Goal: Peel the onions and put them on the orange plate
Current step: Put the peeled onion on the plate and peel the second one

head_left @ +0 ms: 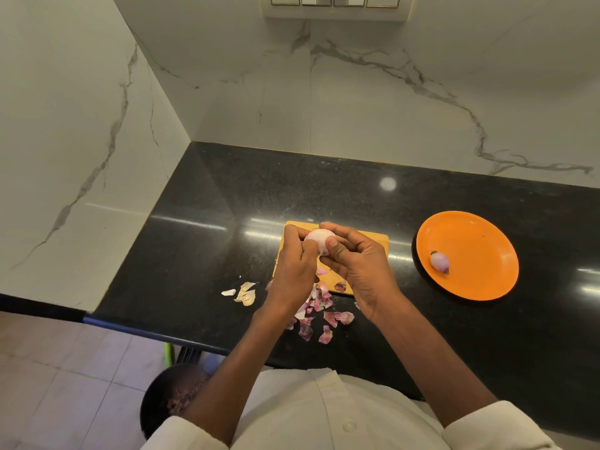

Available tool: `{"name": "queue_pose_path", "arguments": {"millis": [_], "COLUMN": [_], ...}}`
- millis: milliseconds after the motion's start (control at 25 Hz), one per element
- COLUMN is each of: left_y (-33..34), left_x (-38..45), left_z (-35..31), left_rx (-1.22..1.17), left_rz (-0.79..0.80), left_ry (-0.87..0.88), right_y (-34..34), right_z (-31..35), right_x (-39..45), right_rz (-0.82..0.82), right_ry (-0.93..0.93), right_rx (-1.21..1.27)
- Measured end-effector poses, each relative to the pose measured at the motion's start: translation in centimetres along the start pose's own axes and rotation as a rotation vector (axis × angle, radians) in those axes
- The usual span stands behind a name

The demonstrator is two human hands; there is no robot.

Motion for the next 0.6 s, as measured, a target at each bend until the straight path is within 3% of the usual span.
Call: {"name": "queue_pose_path", "arguments": {"millis": [600], "left_y": [0.2], "left_x": [0.5], "left_z": [1.5], "left_rx": [-0.102], "left_rz": [-0.008], "left_ry": [-0.06], "right_y": [0.1], "right_z": [-1.0], "right_x": [1.1], "right_rz": [-0.059], "right_ry": [0.294], "right_rx": [0.367]}}
Point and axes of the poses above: each hand's wrist, its own x-axis towards the middle knuckle, its own y-axis out of the palm, z = x × y, the point moved 4 cm from there along x, towards the middle knuckle, and after that the axes turned 1 degree about z, right-handed, at the moved point
